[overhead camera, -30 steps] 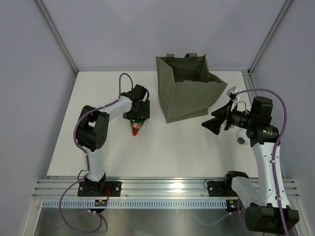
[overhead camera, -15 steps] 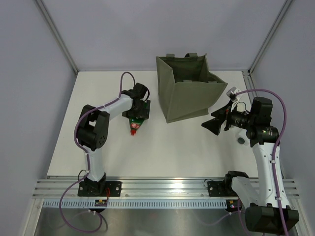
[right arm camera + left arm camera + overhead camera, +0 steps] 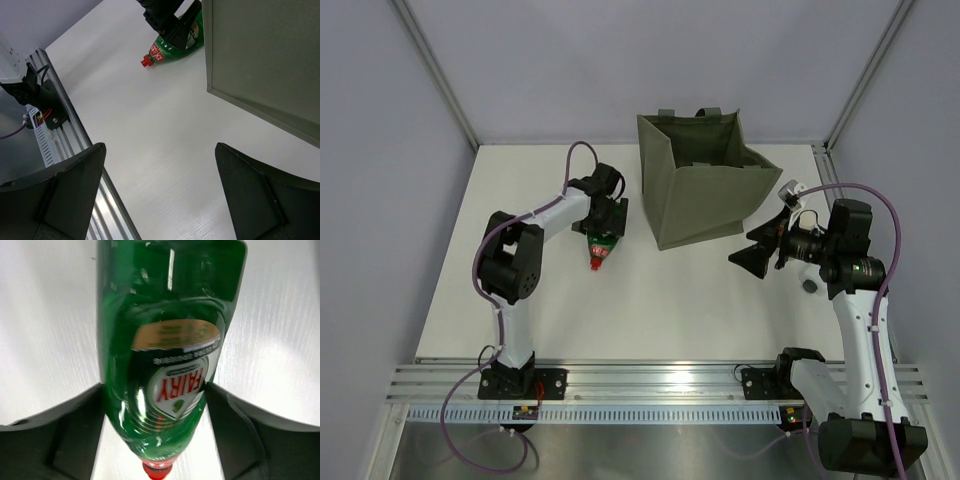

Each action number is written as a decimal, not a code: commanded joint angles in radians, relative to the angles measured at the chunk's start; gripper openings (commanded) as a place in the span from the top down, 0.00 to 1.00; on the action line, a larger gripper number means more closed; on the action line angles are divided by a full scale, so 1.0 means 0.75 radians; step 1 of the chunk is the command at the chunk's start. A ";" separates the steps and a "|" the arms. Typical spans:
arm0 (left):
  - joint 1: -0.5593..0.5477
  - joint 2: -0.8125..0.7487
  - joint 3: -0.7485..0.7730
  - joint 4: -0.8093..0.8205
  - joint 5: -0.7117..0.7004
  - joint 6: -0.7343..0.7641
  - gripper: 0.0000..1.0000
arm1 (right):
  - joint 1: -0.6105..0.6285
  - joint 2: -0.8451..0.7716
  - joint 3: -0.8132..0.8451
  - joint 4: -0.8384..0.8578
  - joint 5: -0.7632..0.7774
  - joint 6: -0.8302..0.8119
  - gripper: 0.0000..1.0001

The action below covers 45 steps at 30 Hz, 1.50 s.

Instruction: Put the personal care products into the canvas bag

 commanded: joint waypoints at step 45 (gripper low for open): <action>0.085 -0.224 -0.475 0.373 0.906 -0.215 1.00 | 0.207 0.182 0.049 -0.233 0.002 -0.250 0.05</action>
